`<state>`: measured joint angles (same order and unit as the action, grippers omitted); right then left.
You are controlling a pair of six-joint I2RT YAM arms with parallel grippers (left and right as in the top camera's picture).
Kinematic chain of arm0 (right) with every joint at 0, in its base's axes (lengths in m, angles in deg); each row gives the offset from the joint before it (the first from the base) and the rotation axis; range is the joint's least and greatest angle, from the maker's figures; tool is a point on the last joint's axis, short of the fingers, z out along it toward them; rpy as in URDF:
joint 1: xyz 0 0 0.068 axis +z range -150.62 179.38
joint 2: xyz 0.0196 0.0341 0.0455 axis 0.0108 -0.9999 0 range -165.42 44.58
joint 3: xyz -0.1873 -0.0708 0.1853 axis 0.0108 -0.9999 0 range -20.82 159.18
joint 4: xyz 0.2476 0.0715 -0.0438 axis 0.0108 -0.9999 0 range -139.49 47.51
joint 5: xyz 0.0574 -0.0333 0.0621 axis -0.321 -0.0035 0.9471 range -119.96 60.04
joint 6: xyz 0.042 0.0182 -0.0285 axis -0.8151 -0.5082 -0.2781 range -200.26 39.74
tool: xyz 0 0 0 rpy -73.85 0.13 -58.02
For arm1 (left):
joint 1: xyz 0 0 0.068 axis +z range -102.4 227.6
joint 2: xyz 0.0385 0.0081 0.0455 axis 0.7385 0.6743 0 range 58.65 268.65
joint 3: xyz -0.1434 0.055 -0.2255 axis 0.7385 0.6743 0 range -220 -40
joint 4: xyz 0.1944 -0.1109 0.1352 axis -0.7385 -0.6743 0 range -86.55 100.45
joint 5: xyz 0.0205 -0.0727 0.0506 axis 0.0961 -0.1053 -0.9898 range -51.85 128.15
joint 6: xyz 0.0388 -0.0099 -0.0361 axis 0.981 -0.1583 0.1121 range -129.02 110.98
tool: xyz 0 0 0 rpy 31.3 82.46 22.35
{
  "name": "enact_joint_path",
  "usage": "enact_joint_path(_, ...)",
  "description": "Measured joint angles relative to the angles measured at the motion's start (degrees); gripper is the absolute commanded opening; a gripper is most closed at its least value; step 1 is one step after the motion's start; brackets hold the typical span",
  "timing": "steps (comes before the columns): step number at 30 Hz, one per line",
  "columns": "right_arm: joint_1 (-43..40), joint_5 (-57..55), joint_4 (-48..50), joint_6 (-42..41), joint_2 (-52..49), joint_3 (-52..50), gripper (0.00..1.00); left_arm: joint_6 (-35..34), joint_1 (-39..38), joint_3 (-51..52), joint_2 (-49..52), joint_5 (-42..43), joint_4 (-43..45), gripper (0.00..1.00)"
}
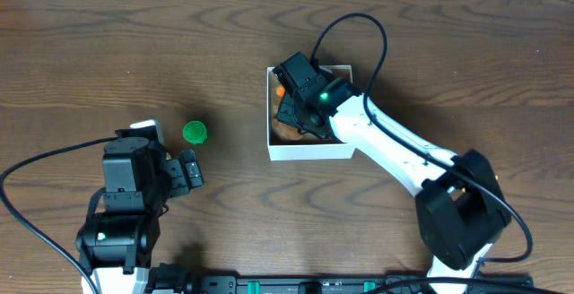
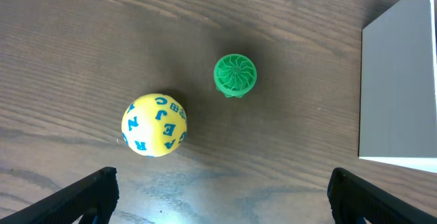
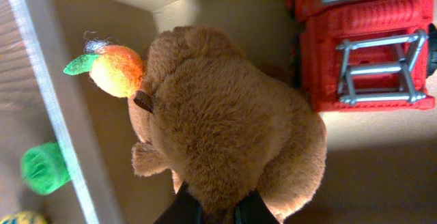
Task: Pack container
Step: 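Carry the bear with right gripper into the box and release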
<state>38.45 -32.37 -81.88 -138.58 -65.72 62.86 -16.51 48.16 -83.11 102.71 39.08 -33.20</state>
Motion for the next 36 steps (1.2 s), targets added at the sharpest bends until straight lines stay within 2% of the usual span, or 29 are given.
enact_joint_path(6,-1.0,-2.2,0.2,-1.2,-0.6,0.0,0.04,0.0,0.0,0.0,0.0,0.0,-1.0,0.98)
enact_joint_path(9,-2.4,-2.5,0.7,-0.8,-0.6,0.0,0.24,0.0,0.0,0.0,0.0,0.0,-1.0,0.98)
enact_joint_path(10,-2.7,-2.6,0.9,-0.6,-0.6,0.0,0.34,0.0,0.0,0.0,0.0,0.0,-1.0,0.98)
enact_joint_path(12,-3.4,-2.9,1.1,0.5,-0.6,0.0,0.46,0.0,0.0,0.0,0.0,0.0,-1.0,0.98)
enact_joint_path(14,-3.7,-3.1,1.1,1.4,-0.6,0.0,0.54,0.0,0.0,0.0,0.0,0.0,-1.0,0.98)
enact_joint_path(28,-2.7,-3.8,5.6,12.1,-0.5,0.0,0.72,0.0,0.0,0.0,0.0,0.0,-1.1,0.98)
enact_joint_path(29,-2.8,-4.1,5.7,12.8,-0.4,0.0,0.79,0.0,0.0,0.0,0.0,0.0,-1.1,0.98)
enact_joint_path(30,-2.9,-4.2,5.6,13.6,-0.2,0.0,0.96,0.0,0.0,0.0,0.0,0.0,-1.1,0.98)
enact_joint_path(31,-3.1,-4.5,5.6,14.9,0.4,0.0,0.99,0.0,0.0,0.0,0.0,0.0,-1.1,0.98)
enact_joint_path(36,-7.2,-5.6,0.1,19.5,7.3,0.0,0.99,0.0,0.0,0.0,0.0,0.0,-1.1,0.98)
